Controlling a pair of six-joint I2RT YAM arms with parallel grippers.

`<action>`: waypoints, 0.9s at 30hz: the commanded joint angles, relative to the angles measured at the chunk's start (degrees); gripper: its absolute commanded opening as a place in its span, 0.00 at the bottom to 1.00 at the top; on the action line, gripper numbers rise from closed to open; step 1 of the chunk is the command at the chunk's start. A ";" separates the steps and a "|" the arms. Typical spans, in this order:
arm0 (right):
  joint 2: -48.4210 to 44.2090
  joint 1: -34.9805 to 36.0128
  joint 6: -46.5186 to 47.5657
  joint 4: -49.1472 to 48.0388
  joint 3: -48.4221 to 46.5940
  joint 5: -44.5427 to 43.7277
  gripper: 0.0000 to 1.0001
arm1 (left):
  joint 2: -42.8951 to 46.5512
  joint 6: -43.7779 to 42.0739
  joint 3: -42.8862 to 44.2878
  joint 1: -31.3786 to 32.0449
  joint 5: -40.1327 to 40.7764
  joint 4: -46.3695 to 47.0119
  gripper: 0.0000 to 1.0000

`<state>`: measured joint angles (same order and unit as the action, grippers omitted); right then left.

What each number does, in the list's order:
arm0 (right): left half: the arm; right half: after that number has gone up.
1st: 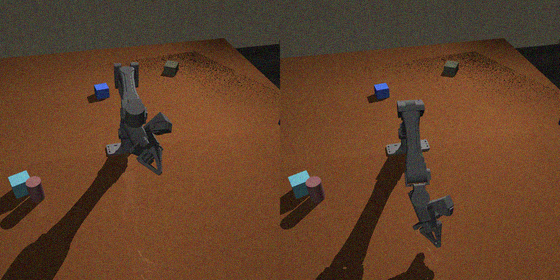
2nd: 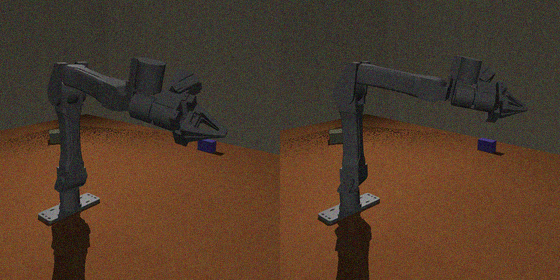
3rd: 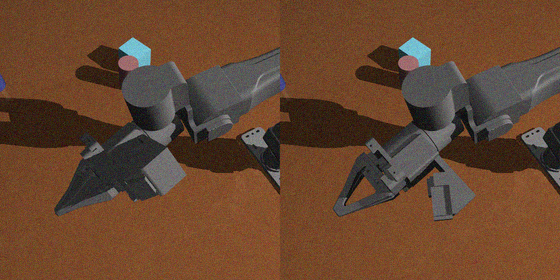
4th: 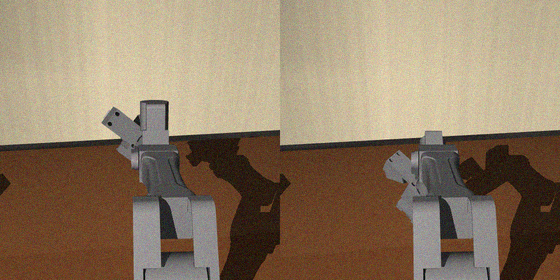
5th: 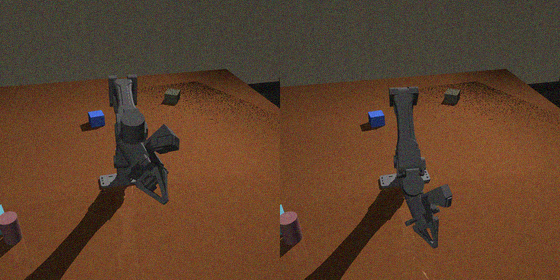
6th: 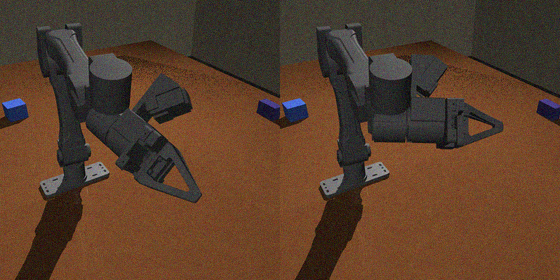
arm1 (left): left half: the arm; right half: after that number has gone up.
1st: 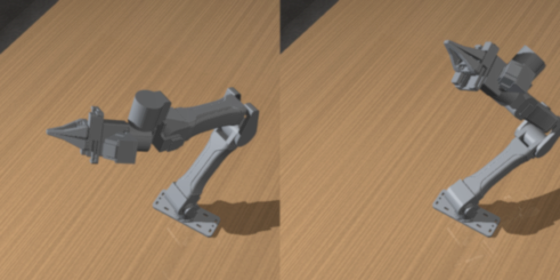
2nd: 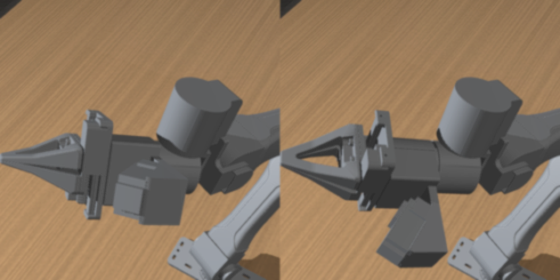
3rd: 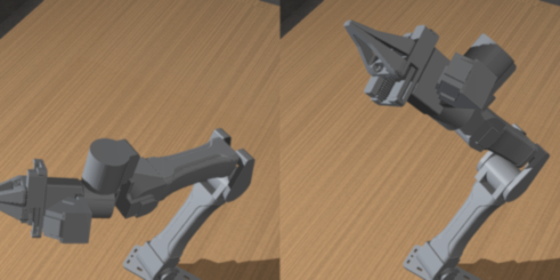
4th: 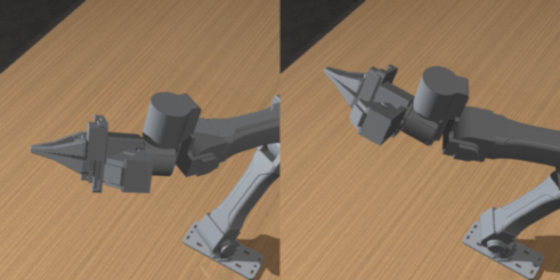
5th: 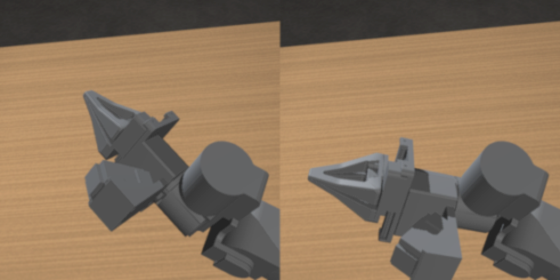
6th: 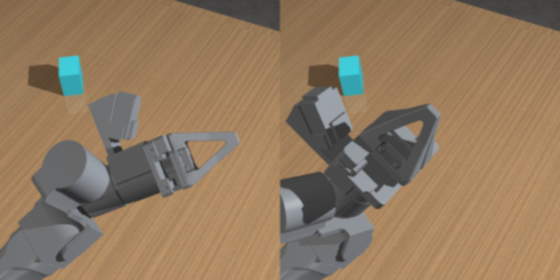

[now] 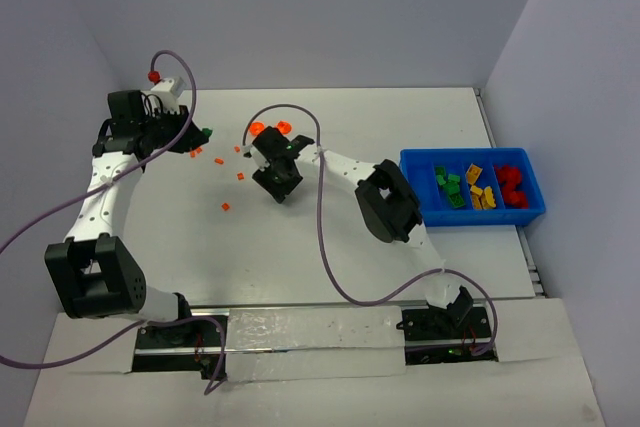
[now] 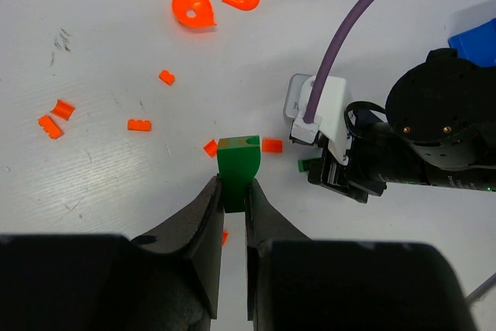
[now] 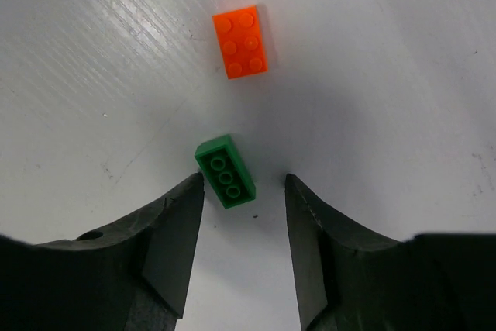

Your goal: Sort the legos into containers by color

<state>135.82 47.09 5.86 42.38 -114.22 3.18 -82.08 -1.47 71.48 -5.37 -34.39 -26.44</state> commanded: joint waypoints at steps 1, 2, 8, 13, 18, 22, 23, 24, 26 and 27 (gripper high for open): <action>1.47 0.17 -0.04 0.24 -1.90 2.08 0.51 | 2.08 0.94 1.57 -0.26 -1.32 -0.18 0.00; 1.40 0.19 -0.12 0.04 -1.32 2.59 0.49 | 2.17 0.94 1.49 -0.26 -1.30 -0.13 0.00; -0.18 0.28 -0.06 -1.05 1.89 3.90 0.26 | 2.35 3.15 1.67 -0.33 -1.58 0.43 0.00; -12.42 -0.86 -0.73 -4.77 12.73 7.60 0.02 | 1.36 4.02 3.25 0.52 -2.47 0.75 0.00; -30.10 -7.91 -1.76 -5.44 24.29 13.41 0.00 | -0.30 3.63 5.81 6.24 -0.03 0.37 0.00; -44.51 -18.36 -0.10 -2.92 31.94 14.50 0.00 | -1.65 3.49 6.11 15.35 3.38 1.29 0.00; -46.64 -20.72 0.59 -2.10 33.09 14.24 0.00 | -2.08 3.49 6.29 16.70 3.94 1.46 0.00; -49.09 -24.39 1.83 -0.55 34.36 14.22 0.00 | -2.74 3.49 6.61 18.53 4.54 1.60 0.00; -51.41 -31.22 4.36 1.19 36.37 13.88 0.00 | -3.99 3.54 7.20 20.27 5.02 1.74 0.00; -52.99 -34.77 5.84 2.38 37.34 13.55 0.00 | -4.69 3.58 7.77 21.49 5.25 1.74 0.00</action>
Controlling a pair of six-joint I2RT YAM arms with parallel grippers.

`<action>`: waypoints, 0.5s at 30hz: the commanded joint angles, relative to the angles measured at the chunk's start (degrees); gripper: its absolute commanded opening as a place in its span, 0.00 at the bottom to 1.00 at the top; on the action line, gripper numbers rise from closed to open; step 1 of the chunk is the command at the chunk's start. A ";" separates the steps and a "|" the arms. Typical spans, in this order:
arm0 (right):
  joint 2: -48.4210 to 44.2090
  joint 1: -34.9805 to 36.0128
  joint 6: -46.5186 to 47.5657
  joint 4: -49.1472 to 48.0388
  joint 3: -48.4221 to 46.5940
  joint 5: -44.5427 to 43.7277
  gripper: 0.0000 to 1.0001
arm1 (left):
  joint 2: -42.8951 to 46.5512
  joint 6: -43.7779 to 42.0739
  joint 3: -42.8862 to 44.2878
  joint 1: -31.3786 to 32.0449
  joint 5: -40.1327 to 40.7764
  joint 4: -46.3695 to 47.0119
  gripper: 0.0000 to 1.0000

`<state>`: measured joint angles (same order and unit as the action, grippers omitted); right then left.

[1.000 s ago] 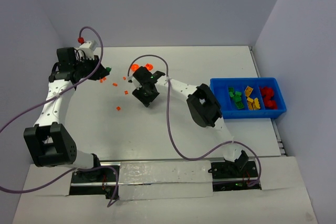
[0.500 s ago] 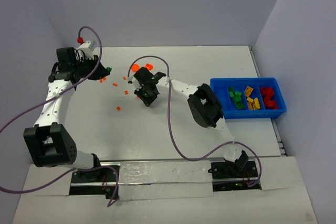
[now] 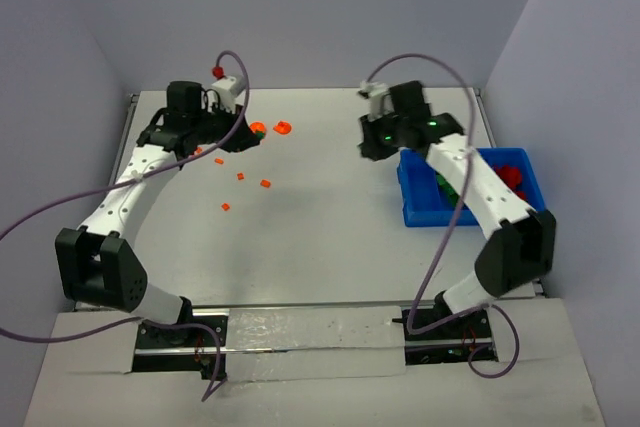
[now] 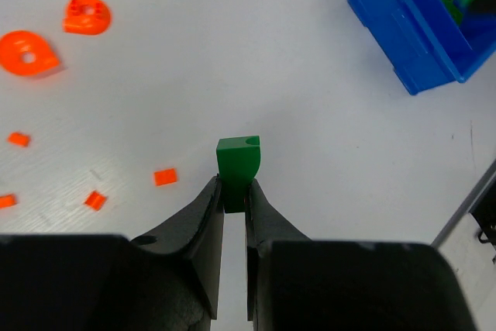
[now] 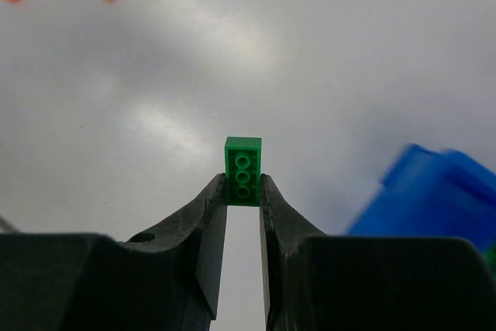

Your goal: Sort the legos into containers by color

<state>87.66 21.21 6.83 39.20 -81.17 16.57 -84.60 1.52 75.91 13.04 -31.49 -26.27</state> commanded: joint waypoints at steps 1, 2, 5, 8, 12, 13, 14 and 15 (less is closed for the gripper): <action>-5.78 -11.34 5.96 6.23 5.15 -0.20 0.00 | -2.70 0.54 4.12 4.26 2.59 1.43 0.00; -6.90 -15.04 7.58 6.55 6.49 -1.16 0.00 | -3.46 0.50 4.88 5.17 2.94 1.27 0.00; -7.59 -22.61 11.55 7.44 8.49 -3.00 0.00 | -4.57 0.55 6.45 7.06 3.63 1.22 0.00; -5.30 -28.88 13.63 8.38 8.26 -4.19 0.00 | -5.78 0.59 7.48 8.39 3.97 0.91 0.00; 0.33 -31.85 14.85 8.20 7.22 -6.68 0.00 | -6.60 0.50 7.61 10.01 4.25 0.59 0.00; 0.84 -32.13 14.81 8.11 6.89 -6.81 0.00 | -6.63 0.50 7.46 10.15 4.25 0.61 0.00; 2.36 -32.46 14.52 7.43 6.49 -7.67 0.00 | -6.69 0.44 7.35 10.30 4.44 0.54 0.00; 3.59 -32.62 14.44 7.02 6.38 -8.22 0.00 | -6.78 0.41 7.32 10.41 4.51 0.52 0.00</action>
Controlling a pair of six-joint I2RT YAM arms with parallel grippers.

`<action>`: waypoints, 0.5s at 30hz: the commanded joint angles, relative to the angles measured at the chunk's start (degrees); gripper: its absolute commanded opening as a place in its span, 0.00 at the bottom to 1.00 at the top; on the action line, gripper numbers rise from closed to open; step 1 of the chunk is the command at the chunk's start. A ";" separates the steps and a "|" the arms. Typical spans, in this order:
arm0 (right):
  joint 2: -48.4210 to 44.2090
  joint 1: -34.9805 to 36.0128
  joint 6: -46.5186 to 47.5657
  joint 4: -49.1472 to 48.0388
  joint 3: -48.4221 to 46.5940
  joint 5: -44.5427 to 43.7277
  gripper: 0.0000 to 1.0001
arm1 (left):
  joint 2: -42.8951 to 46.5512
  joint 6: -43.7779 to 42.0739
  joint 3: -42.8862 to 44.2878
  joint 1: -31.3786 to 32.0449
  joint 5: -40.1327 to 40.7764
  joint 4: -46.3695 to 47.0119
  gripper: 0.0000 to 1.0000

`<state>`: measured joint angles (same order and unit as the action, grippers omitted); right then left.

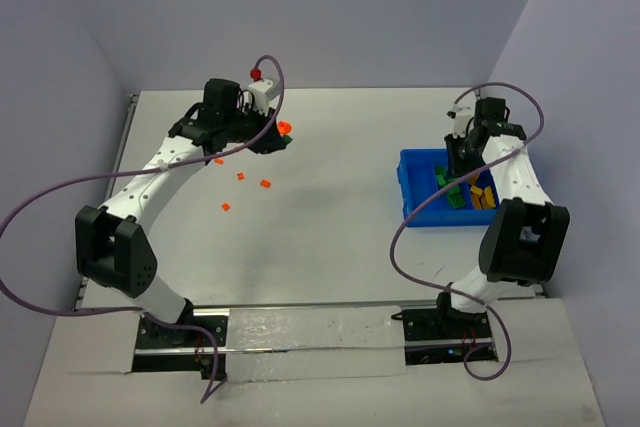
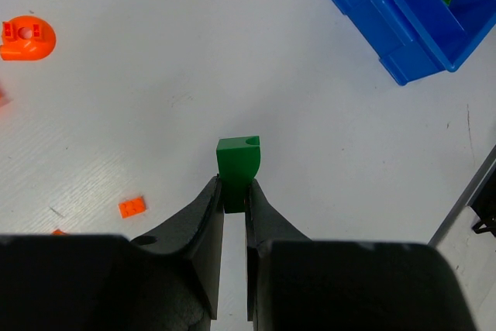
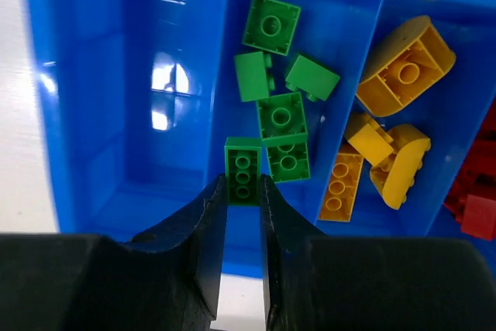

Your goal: Sort the legos into containers by color

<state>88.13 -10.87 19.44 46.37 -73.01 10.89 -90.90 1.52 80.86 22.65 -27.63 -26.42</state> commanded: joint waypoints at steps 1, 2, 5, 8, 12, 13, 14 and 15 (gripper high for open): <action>4.59 -0.64 1.67 -0.38 -2.26 -2.70 0.00 | -0.50 0.29 2.33 0.86 0.65 0.55 0.00; 6.14 -0.73 1.45 -0.56 -2.91 -2.77 0.01 | -0.52 0.15 2.28 0.91 0.66 0.41 0.00; 8.74 -0.73 0.56 -0.01 -4.93 -2.32 0.08 | -0.89 -0.01 2.20 0.98 0.65 0.17 0.00; 11.10 -0.73 -0.05 0.78 -6.81 -2.61 0.27 | -1.32 -0.15 1.77 0.96 -0.13 0.10 0.00; 12.24 -0.82 -0.55 2.60 -8.92 -1.93 0.54 | -1.82 -0.73 1.22 1.01 -2.58 -0.12 0.00; 12.04 -0.72 -0.68 2.95 -9.22 -1.63 0.57 | -1.77 -0.83 1.05 1.08 -2.92 -0.12 0.00; 11.54 -0.56 -0.85 3.42 -9.65 -1.27 0.63 | -1.69 -0.90 0.88 1.13 -3.26 -0.12 0.00; 11.03 -0.44 -0.98 3.98 -10.21 -1.13 0.65 | -1.65 -0.90 0.66 1.21 -3.64 -0.16 0.00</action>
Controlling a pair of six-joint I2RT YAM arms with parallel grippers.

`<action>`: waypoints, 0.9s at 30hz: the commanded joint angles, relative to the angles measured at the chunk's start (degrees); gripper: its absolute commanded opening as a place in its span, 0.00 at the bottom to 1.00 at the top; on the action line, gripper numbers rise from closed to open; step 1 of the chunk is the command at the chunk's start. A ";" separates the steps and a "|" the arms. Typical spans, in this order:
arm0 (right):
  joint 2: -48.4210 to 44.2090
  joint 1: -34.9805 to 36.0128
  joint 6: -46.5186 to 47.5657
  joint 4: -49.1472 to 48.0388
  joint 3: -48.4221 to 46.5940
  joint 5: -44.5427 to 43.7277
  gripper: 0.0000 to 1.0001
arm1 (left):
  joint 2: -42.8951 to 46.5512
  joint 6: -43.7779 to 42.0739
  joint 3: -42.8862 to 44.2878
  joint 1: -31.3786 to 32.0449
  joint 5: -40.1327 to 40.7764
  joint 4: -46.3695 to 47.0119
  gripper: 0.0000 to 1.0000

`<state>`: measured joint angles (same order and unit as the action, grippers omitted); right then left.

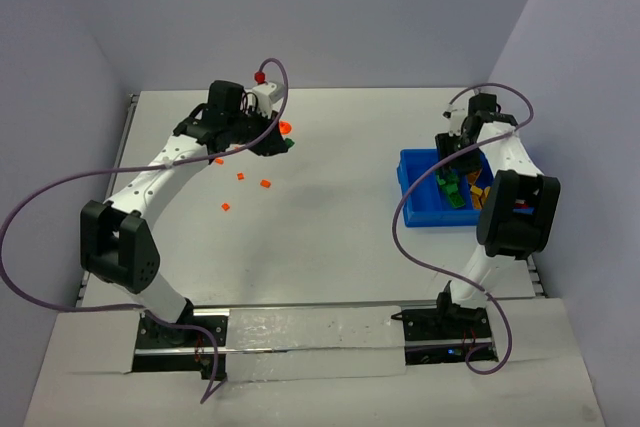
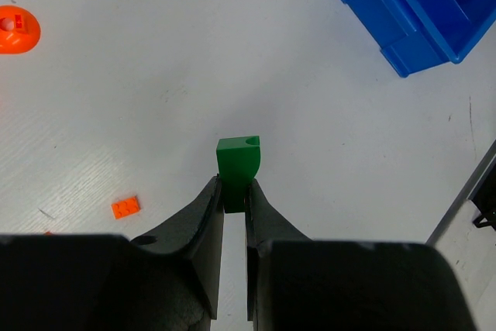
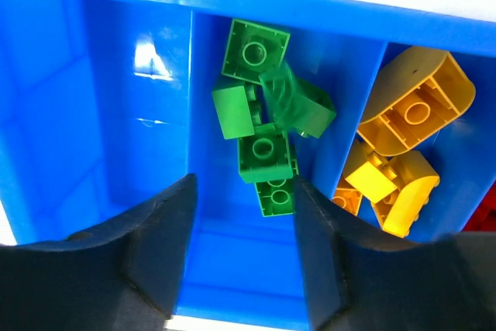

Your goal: Sort the legos into containers by color

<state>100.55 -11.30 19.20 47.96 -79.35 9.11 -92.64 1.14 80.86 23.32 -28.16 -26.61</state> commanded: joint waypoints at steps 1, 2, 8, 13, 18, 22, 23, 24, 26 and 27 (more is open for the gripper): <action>-1.78 0.10 -0.76 3.04 -4.40 0.71 0.66 | 0.10 -0.52 0.41 0.62 -3.41 -0.05 0.00; -2.27 0.31 -0.83 3.93 -4.75 0.99 0.66 | 0.17 -0.52 0.27 0.76 -3.48 -0.19 0.00; -8.18 1.67 -3.96 8.71 -9.41 20.34 0.64 | 6.33 -3.48 -5.43 2.83 -6.19 4.28 0.00; -12.01 10.18 -9.15 7.94 -4.26 44.52 0.62 | 12.25 -7.85 -12.57 8.66 -4.65 8.80 0.00; -12.65 23.03 -17.76 0.17 2.06 52.29 0.63 | 15.24 -13.52 -16.85 16.79 4.70 9.86 0.00; -11.23 28.04 -18.68 -1.11 3.05 54.21 0.66 | 15.99 -15.73 -18.81 21.26 9.01 10.09 0.00; -10.37 29.15 -18.67 -0.94 2.96 55.40 0.66 | 15.90 -15.73 -18.98 21.95 9.25 10.09 0.00; -9.98 29.54 -18.52 -0.86 2.65 55.56 0.65 | 15.75 -15.73 -18.98 22.26 9.10 10.09 0.00; -8.82 30.25 -18.35 -0.61 2.04 55.44 0.64 | 15.66 -15.57 -18.83 22.94 9.39 10.17 0.00; -8.48 30.52 -18.17 -0.36 1.77 55.41 0.64 | 15.57 -15.55 -18.81 23.23 9.59 10.10 0.00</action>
<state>90.58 18.32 2.22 49.36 -76.25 60.82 -77.91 -12.72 61.72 45.72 -21.31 -19.47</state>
